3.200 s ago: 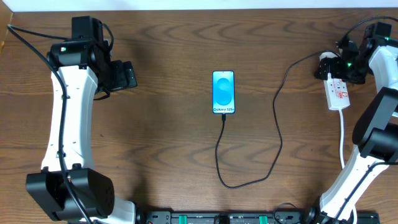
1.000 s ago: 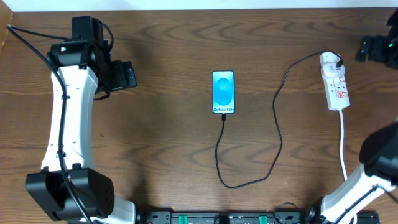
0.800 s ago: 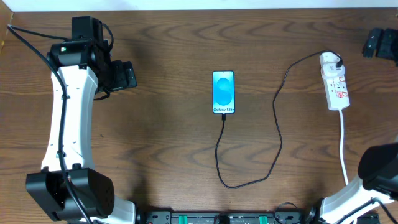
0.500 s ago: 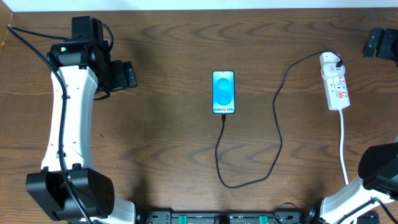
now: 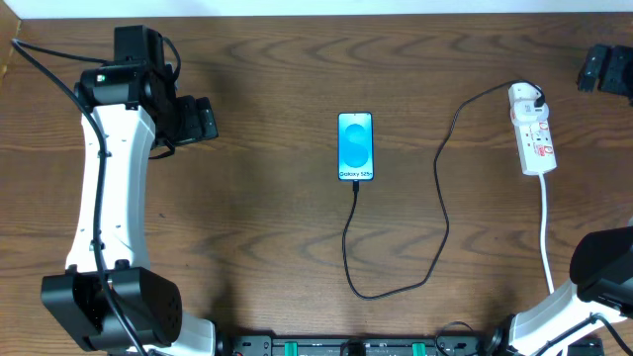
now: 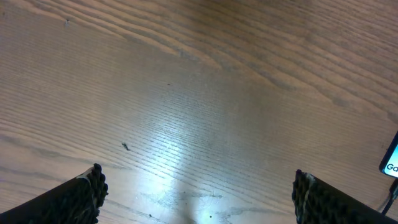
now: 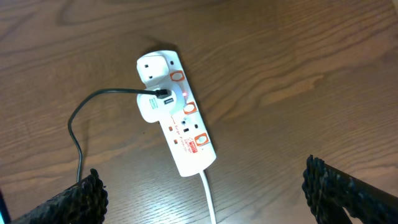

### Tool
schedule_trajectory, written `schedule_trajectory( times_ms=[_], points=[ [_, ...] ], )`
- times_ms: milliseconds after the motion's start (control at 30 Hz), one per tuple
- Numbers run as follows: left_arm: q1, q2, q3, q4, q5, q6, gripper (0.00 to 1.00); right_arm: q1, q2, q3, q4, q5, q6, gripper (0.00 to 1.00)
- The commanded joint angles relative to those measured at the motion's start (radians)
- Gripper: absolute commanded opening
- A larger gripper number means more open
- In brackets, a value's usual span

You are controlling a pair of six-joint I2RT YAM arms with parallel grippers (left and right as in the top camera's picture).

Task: Plug charger to phone and switch on socket

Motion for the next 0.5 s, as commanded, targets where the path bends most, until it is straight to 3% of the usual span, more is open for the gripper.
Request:
schedule_trajectory(
  times_ms=[0, 233, 467],
  points=[
    [-0.002, -0.008, 0.003, -0.004, -0.002, 0.002, 0.97, 0.003, 0.002, 0.007, -0.002, -0.005, 0.01, 0.99],
    [-0.002, -0.029, 0.003, -0.004, -0.013, 0.023, 0.97, 0.003, 0.002, 0.007, -0.002, -0.005, 0.009, 0.99],
    [-0.002, -0.165, -0.003, -0.004, -0.055, 0.032, 0.97, 0.003, 0.002, 0.007, -0.002, -0.005, 0.01, 0.99]
  ],
)
